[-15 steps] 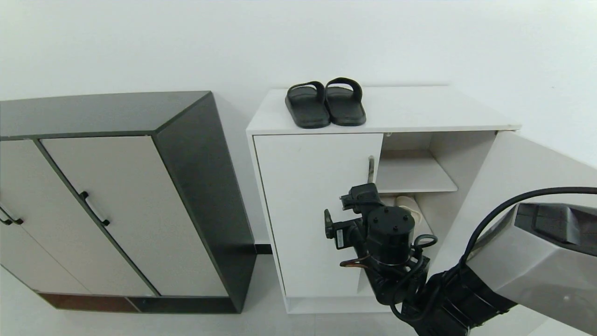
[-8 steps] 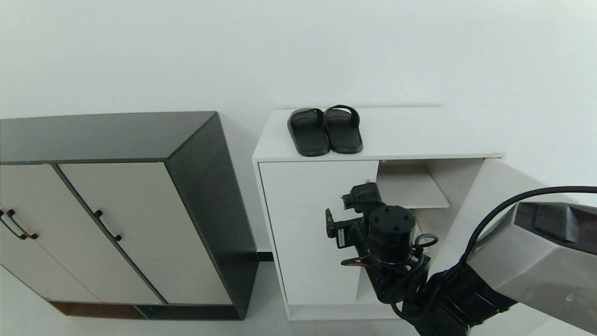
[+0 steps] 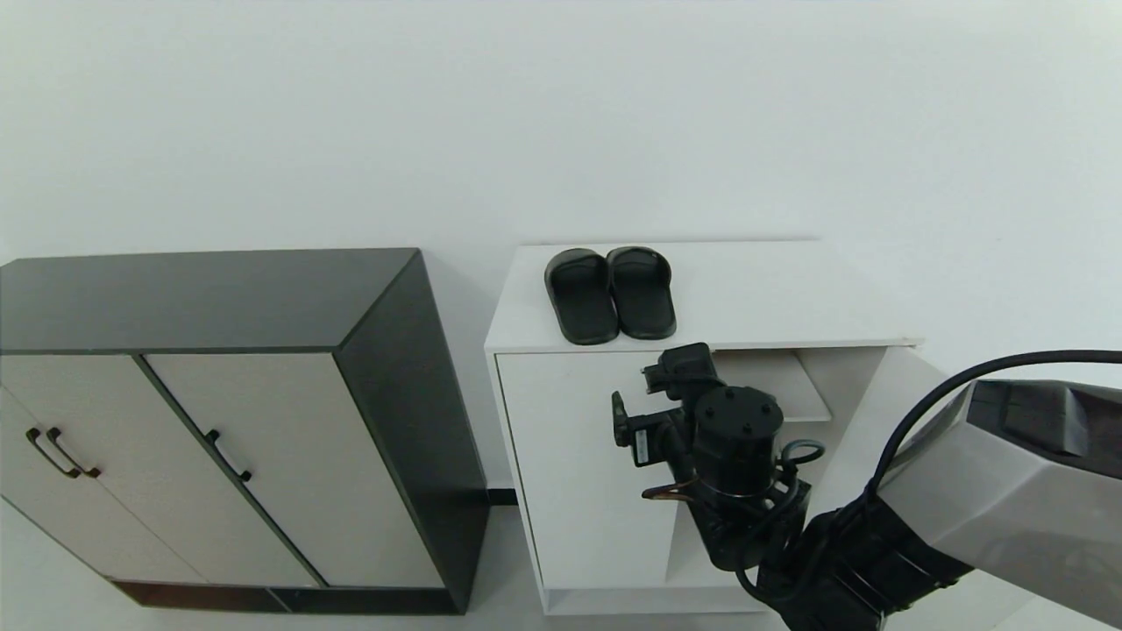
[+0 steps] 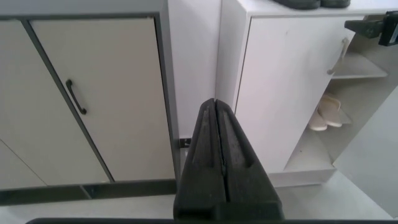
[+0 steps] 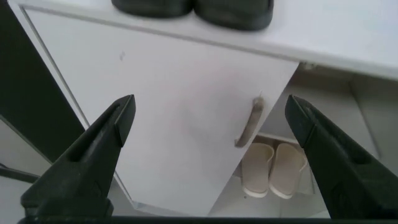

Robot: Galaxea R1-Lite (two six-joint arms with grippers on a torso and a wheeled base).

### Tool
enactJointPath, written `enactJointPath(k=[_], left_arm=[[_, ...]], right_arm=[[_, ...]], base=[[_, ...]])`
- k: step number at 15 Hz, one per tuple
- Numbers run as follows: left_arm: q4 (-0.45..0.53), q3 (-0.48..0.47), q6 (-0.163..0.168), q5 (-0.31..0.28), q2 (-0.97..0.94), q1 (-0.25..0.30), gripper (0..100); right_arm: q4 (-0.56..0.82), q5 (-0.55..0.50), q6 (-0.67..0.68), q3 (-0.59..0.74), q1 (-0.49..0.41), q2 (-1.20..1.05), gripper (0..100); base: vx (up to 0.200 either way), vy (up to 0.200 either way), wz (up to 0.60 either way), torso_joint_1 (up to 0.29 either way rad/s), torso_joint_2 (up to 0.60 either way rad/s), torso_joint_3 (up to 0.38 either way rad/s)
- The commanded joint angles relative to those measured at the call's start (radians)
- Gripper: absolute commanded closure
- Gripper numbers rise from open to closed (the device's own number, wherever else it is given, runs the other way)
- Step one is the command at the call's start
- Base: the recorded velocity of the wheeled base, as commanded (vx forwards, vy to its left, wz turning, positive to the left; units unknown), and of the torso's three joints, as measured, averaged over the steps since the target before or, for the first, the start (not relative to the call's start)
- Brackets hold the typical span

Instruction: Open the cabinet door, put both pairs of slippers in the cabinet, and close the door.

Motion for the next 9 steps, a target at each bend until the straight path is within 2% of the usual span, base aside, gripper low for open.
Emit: enactJointPath(k=[1,3,5,8,9], left_arm=[[0.0,0.0,0.001,0.0,0.001,0.0,100],[0.0,0.0,0.0,0.0,0.001,0.0,100],[0.0,0.0,0.0,0.0,0.001,0.0,100],[0.0,0.0,0.003,0.0,0.001,0.0,100],[0.0,0.0,0.003,0.0,0.001,0.0,100]], right_arm=[[-0.016,0.012,-0.005,0.022,0.0,0.009,0],[-0.031,0.012,-0.048,0.017,-0.003,0.02,0],[0.035,0.001,-0.063,-0.038,0.003,0.006,0],[0.236,0.001,0.024,-0.141,0.003,-0.055,0],[0.429,0.001,0.133,-0.213,0.008,-0.115,0]], base=[[0.0,0.0,0.0,0.159,-0.31,-0.168],[0.0,0.0,0.0,0.066,-0.14,-0.083],[0.0,0.0,0.0,0.018,-0.03,-0.011],[0.0,0.0,0.0,0.0,0.0,0.0],[0.0,0.0,0.0,0.0,0.0,0.0]])
